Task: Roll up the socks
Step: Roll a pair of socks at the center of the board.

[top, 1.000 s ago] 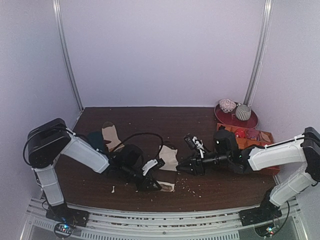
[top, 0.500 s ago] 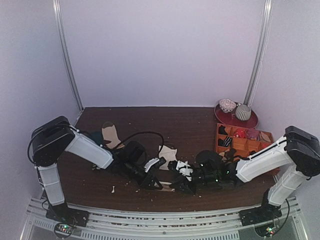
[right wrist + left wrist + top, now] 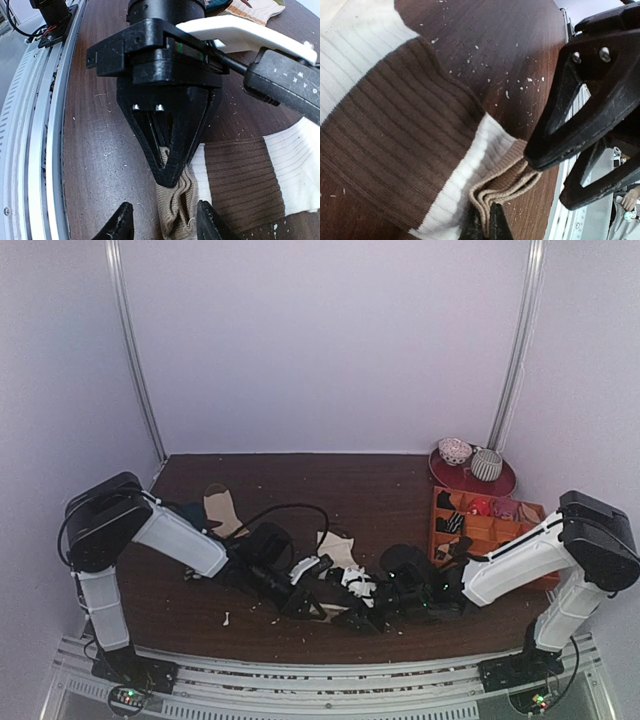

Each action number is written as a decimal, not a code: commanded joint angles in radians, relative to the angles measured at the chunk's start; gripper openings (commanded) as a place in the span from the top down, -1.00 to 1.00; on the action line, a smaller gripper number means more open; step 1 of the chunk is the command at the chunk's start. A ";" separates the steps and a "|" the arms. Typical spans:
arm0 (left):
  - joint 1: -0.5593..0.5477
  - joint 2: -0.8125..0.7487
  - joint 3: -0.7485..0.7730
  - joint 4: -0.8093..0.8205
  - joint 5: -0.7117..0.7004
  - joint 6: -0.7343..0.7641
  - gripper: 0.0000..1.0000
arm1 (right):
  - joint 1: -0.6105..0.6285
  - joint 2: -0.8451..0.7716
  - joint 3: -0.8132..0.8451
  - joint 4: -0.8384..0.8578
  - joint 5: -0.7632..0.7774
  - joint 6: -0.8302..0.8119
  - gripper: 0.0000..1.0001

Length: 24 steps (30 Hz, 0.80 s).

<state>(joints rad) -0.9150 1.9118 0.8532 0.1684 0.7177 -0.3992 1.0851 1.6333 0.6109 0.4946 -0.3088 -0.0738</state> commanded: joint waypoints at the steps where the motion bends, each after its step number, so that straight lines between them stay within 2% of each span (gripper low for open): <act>1: 0.001 0.041 0.002 -0.036 -0.018 0.012 1.00 | 0.008 -0.034 -0.012 -0.017 0.041 0.043 0.08; 8: 0.001 0.044 0.012 -0.043 -0.015 0.022 1.00 | 0.008 0.063 0.037 -0.034 0.118 0.097 0.11; 10: 0.001 0.043 0.011 -0.049 -0.015 0.027 1.00 | 0.007 0.075 0.048 -0.041 0.125 0.105 0.18; 13: 0.001 0.040 0.010 -0.053 -0.017 0.032 1.00 | 0.008 0.087 0.060 -0.054 0.104 0.113 0.40; 16: 0.001 0.039 0.013 -0.053 -0.024 0.038 1.00 | 0.008 0.089 0.060 -0.064 0.091 0.137 0.79; 18: 0.001 0.031 0.011 -0.050 -0.045 0.043 1.00 | 0.003 0.078 0.049 -0.060 0.091 0.172 0.93; 20: 0.001 0.003 0.004 -0.037 -0.091 0.060 0.99 | -0.010 0.074 0.034 -0.050 0.076 0.226 0.98; 22: 0.001 -0.044 -0.004 -0.016 -0.151 0.090 0.66 | -0.025 0.081 0.025 -0.062 0.033 0.294 1.00; 24: 0.001 -0.112 -0.014 0.023 -0.211 0.126 0.50 | -0.042 0.092 0.006 -0.060 -0.013 0.361 1.00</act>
<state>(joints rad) -0.9184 1.9007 0.8612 0.1646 0.6800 -0.3531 1.0729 1.7161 0.6518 0.4519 -0.2485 0.1417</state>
